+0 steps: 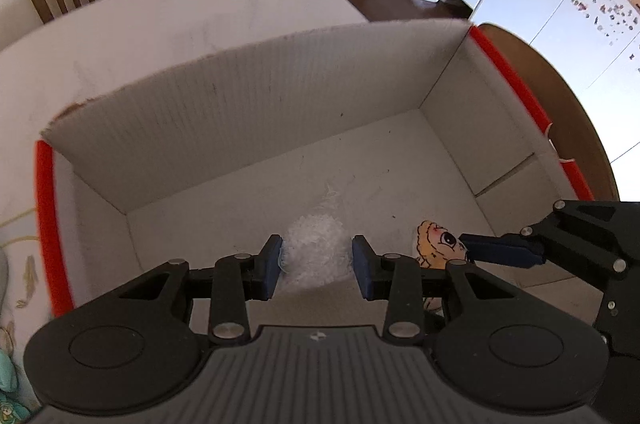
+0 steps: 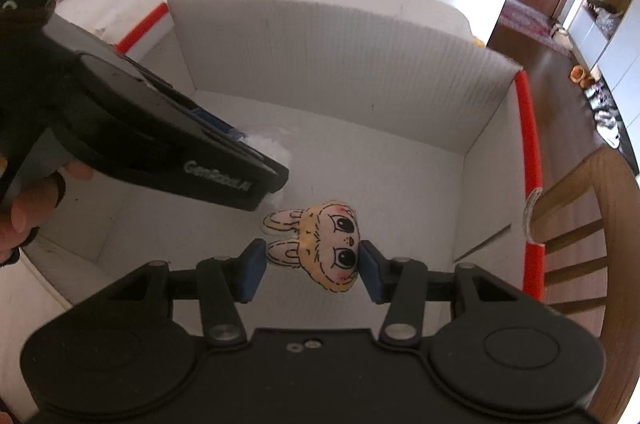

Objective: Organize objects
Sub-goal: 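Lower the granule bag into the red box and open the left tool, then move both tools back over the table items, then grasp the printed white plastic bag with left tool while right grasps egg-shaped plush, then carry both items into the red box while right tool releases the egg plush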

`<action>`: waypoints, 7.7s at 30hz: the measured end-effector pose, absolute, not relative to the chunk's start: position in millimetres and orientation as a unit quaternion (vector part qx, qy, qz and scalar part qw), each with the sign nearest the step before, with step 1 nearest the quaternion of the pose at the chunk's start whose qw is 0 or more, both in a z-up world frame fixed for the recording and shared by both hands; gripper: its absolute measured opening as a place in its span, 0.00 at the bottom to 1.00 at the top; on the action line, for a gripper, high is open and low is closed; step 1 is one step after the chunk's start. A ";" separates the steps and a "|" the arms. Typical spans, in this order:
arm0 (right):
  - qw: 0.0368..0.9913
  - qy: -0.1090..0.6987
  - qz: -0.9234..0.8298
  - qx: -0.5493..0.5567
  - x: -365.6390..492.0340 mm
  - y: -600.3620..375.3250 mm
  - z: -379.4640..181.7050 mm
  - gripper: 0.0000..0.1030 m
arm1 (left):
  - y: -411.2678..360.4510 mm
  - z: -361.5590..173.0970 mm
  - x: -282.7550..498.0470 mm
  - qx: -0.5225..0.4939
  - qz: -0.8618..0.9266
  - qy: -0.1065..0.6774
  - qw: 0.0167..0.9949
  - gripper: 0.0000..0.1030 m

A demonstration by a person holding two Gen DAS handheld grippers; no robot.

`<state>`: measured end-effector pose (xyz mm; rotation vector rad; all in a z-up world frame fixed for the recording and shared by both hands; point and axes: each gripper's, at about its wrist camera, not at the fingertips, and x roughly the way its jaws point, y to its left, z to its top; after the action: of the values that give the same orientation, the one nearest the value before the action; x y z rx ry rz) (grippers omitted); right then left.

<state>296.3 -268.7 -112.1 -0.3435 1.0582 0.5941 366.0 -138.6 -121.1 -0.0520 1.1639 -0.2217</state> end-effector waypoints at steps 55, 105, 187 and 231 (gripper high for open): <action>0.866 0.403 0.284 -0.083 213.4 -279.0 -7.7 0.61 | -87.6 -6.1 266.4 -0.069 -0.113 0.414 0.901 0.67; 0.871 0.380 0.305 -0.064 139.4 -68.6 -27.9 0.93 | 190.6 -24.8 115.4 -0.102 0.061 0.284 0.951 1.00; 0.842 0.444 0.306 0.008 176.8 -7.7 -70.7 0.58 | 239.1 -85.9 168.5 -0.096 0.062 0.410 0.905 0.41; 0.899 0.360 0.249 0.029 224.8 -225.2 8.4 0.59 | -3.8 -4.0 211.4 -0.021 -0.098 0.398 0.912 0.42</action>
<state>224.8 -225.2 8.4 0.0607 0.7453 0.5146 211.4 -3.8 -4.0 -0.0427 0.8193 -0.2021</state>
